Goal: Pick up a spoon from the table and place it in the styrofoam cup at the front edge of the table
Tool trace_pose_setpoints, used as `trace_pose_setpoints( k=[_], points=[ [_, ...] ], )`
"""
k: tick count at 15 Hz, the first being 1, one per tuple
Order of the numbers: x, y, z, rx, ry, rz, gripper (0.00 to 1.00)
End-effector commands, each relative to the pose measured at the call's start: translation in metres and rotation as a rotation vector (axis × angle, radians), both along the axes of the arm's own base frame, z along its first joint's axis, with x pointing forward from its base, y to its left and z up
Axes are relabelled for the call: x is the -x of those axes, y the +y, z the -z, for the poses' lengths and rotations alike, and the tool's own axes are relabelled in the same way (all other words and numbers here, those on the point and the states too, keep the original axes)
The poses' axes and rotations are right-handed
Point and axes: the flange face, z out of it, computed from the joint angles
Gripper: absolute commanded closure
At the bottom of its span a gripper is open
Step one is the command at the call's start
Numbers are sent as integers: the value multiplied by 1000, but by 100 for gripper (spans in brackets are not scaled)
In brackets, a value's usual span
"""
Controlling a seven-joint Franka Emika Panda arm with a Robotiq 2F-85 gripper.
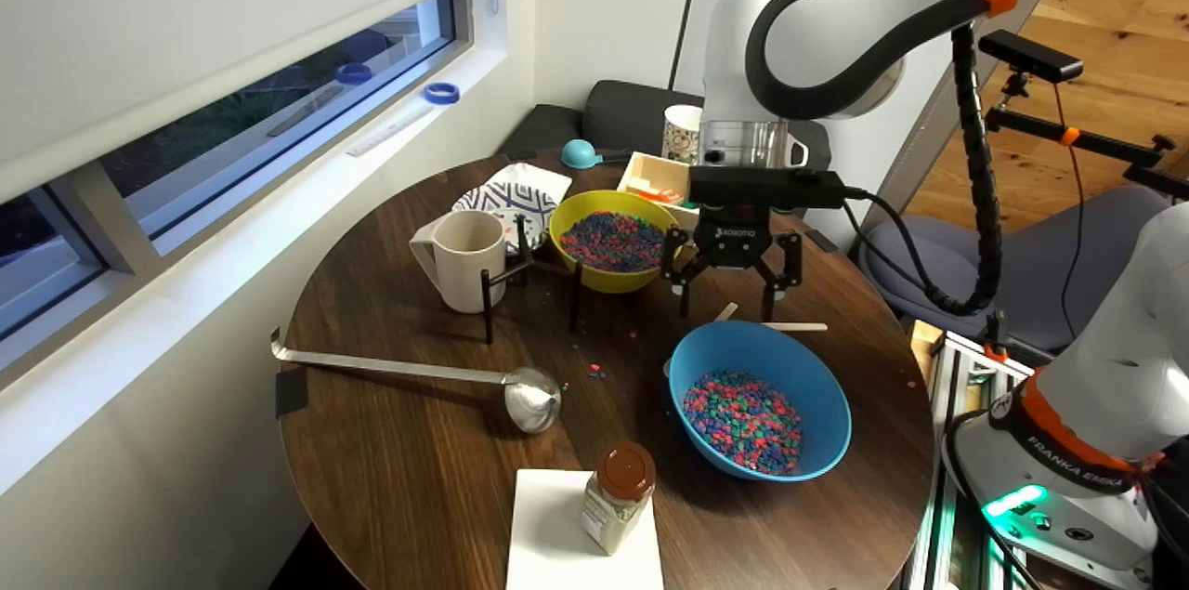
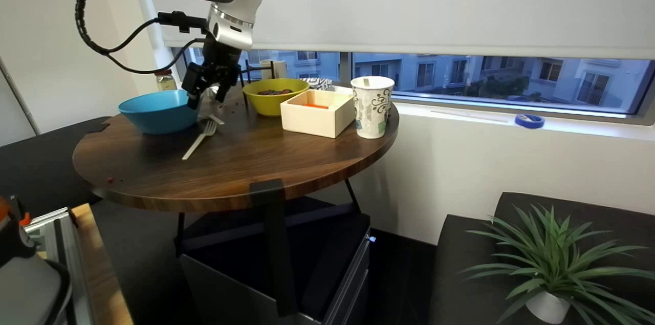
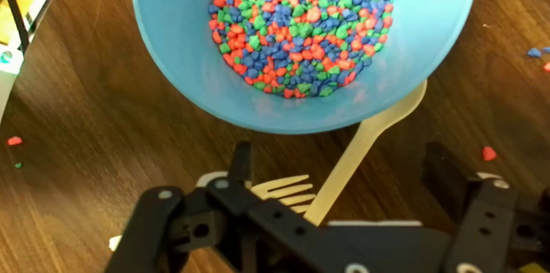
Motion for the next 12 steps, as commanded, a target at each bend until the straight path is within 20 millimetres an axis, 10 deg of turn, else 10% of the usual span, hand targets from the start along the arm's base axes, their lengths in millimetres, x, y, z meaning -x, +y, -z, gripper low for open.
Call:
trace_pose_setpoints(
  k=[1, 12],
  points=[
    [0, 6, 11, -21, 18, -7, 0],
    [-7, 4, 28, 2, -17, 15, 14]
  ],
)
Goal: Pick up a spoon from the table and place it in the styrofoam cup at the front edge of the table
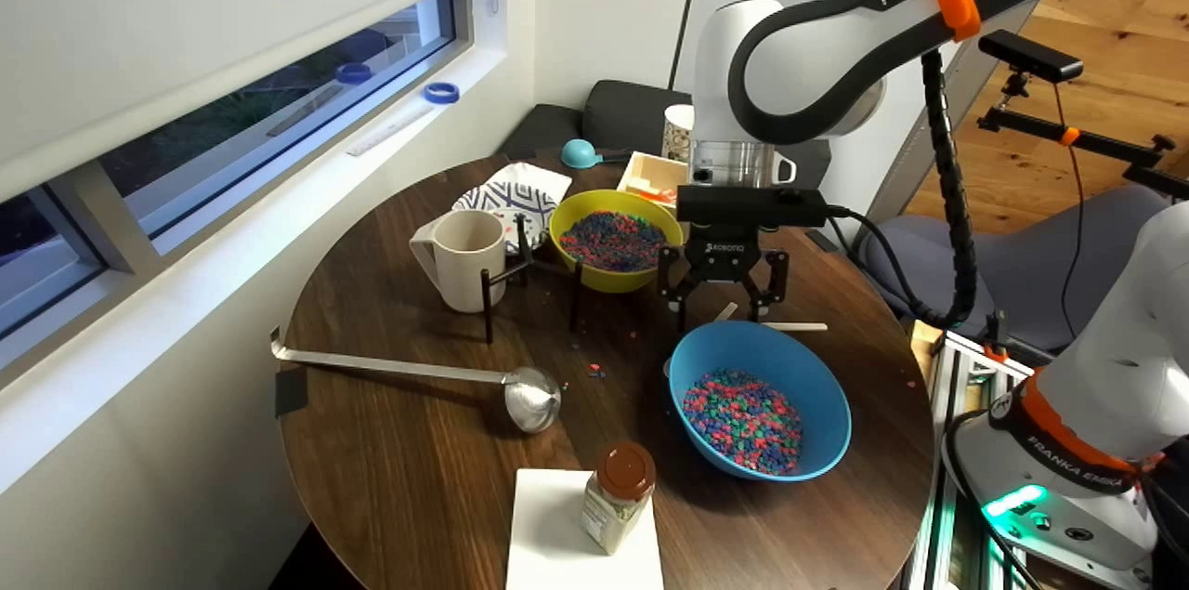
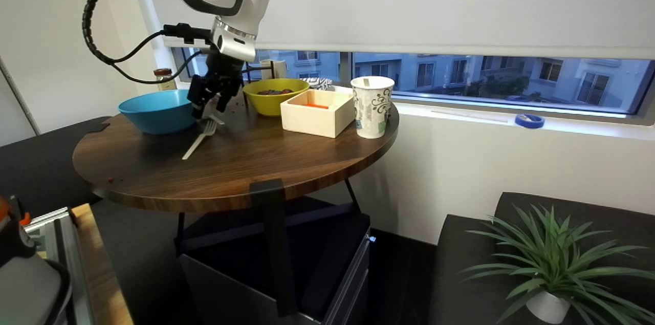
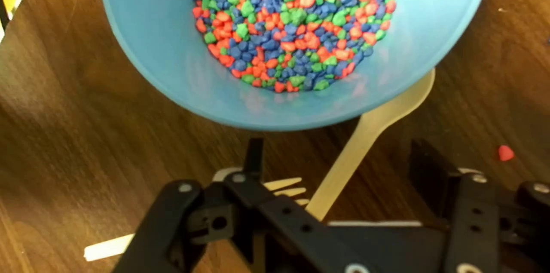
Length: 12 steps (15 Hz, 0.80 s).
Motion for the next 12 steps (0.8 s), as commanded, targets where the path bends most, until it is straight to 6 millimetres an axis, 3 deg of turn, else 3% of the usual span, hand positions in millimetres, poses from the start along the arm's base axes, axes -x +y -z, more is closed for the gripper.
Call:
trace_pose_setpoints(
  k=[1, 3, 5, 12],
  points=[
    [-3, 3, 7, -8, -22, 13, 13],
    [-3, 4, 11, -7, -16, 8, 20],
    [-3, 5, 13, -10, -7, 5, 40],
    [-2, 8, 15, -4, -9, 4, 92]
  ],
)
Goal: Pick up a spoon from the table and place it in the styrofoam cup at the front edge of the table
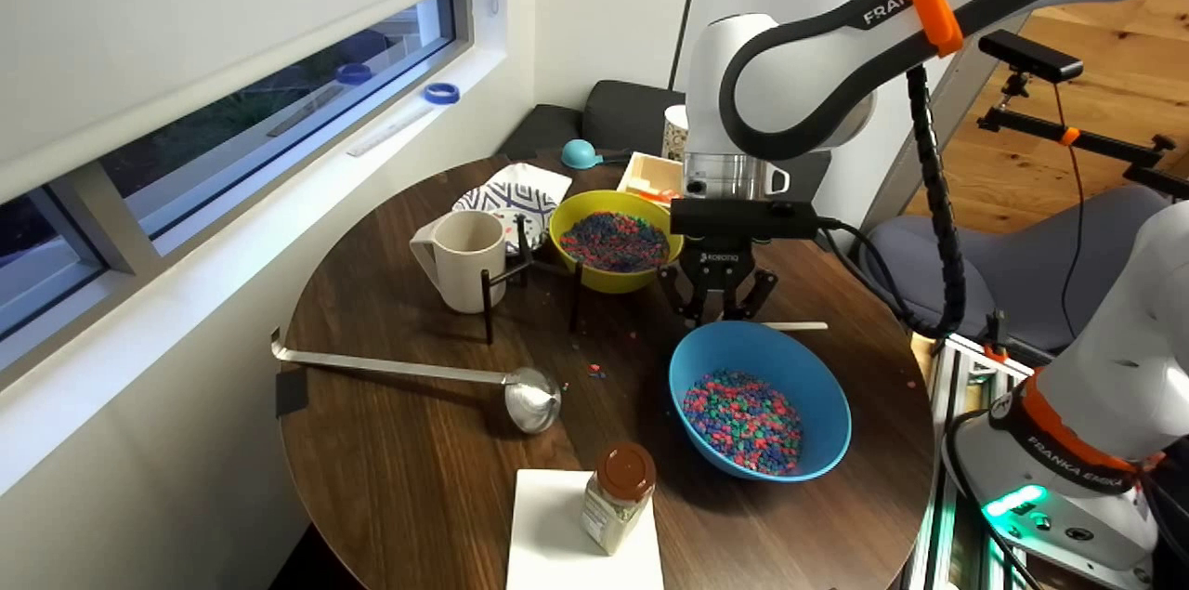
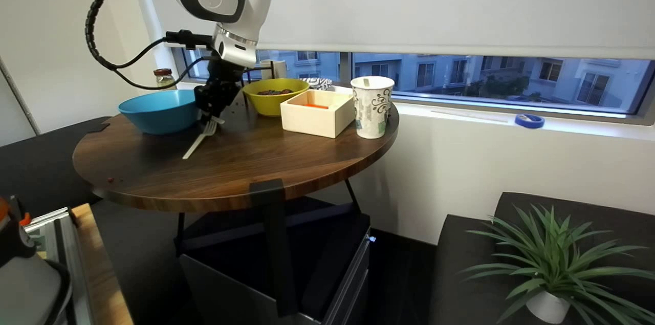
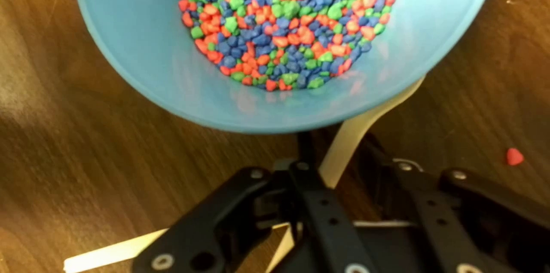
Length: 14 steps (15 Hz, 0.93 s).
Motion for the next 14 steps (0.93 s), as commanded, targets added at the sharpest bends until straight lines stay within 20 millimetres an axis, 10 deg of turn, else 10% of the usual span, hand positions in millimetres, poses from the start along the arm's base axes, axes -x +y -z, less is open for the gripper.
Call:
trace_pose_setpoints(
  k=[1, 14],
  points=[
    [0, 3, 1, -10, -20, 7, 100],
    [6, -10, -34, 32, -58, 165, 99]
  ],
)
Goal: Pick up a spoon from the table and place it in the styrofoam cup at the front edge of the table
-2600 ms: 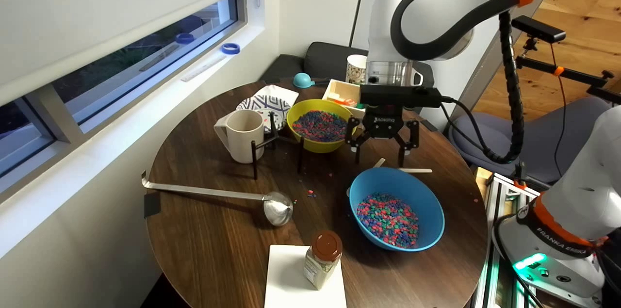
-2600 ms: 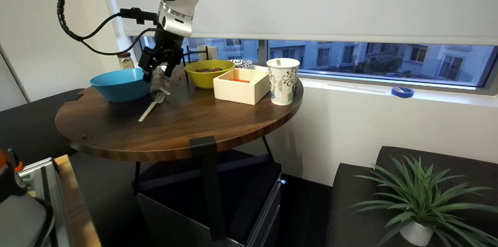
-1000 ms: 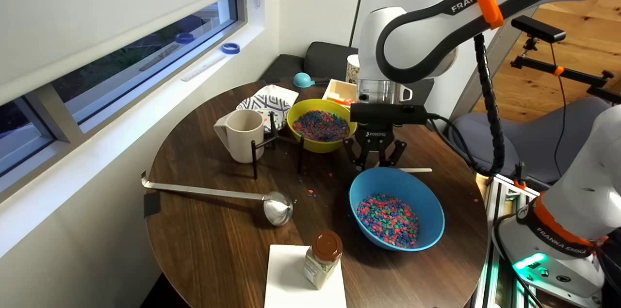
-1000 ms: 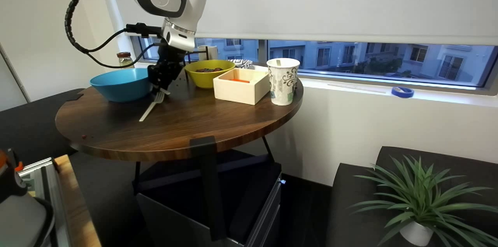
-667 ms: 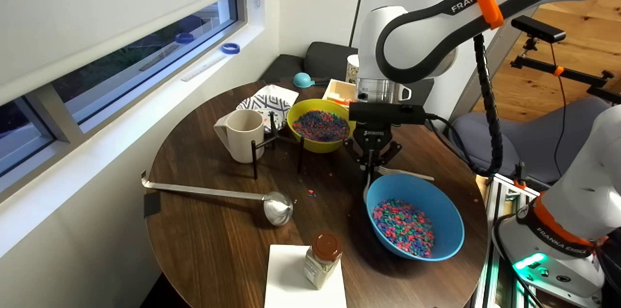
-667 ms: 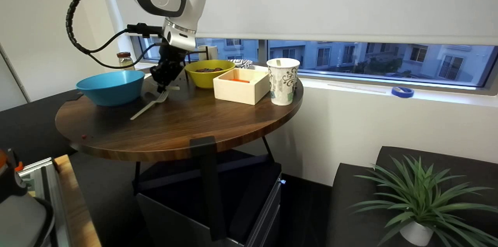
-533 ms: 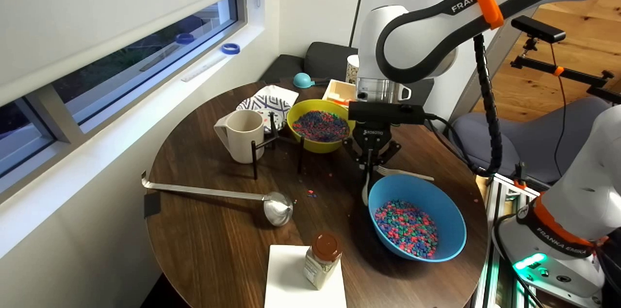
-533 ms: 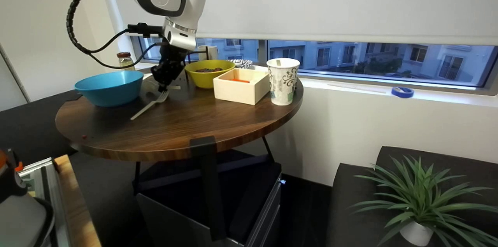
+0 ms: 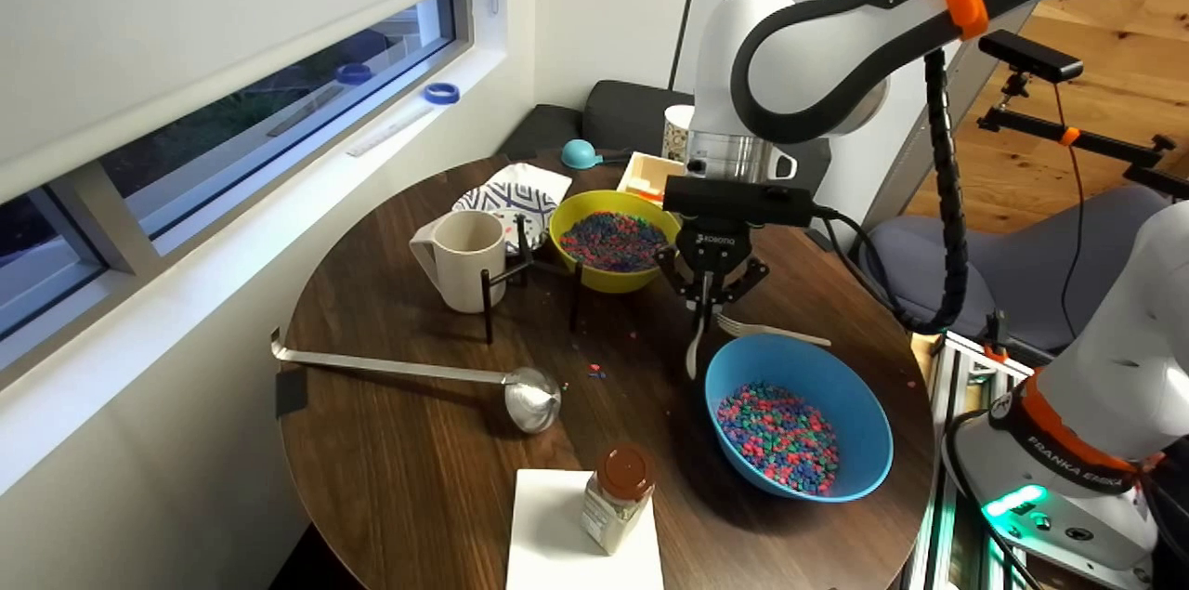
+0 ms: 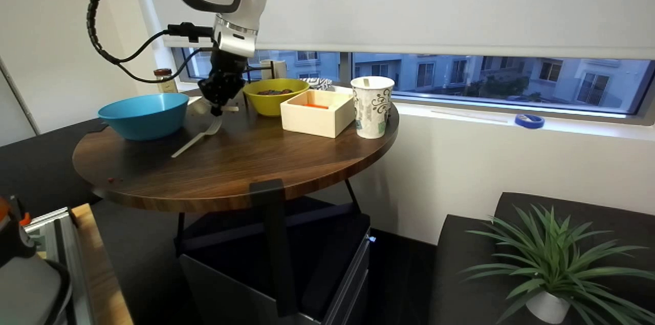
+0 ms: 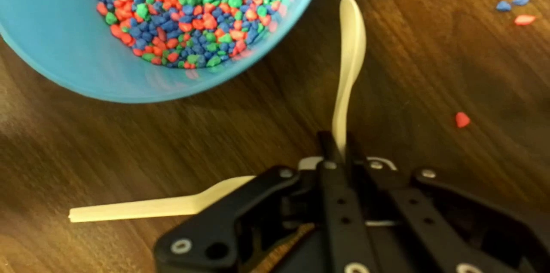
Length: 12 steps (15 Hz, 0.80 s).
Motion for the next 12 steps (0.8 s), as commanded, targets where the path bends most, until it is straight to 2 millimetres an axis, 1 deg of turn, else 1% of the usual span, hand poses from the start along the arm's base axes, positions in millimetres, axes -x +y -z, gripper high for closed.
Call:
trace_pose_setpoints(
  k=[1, 5, 7, 9, 12],
  points=[
    [12, -10, -20, 6, -17, 94, 99],
    [16, -31, -53, 26, -59, 179, 99],
    [16, -47, -73, 91, -125, 226, 99],
    [17, -65, -96, 171, -140, 254, 99],
    [22, -87, -126, 268, -100, 222, 99]
  ],
)
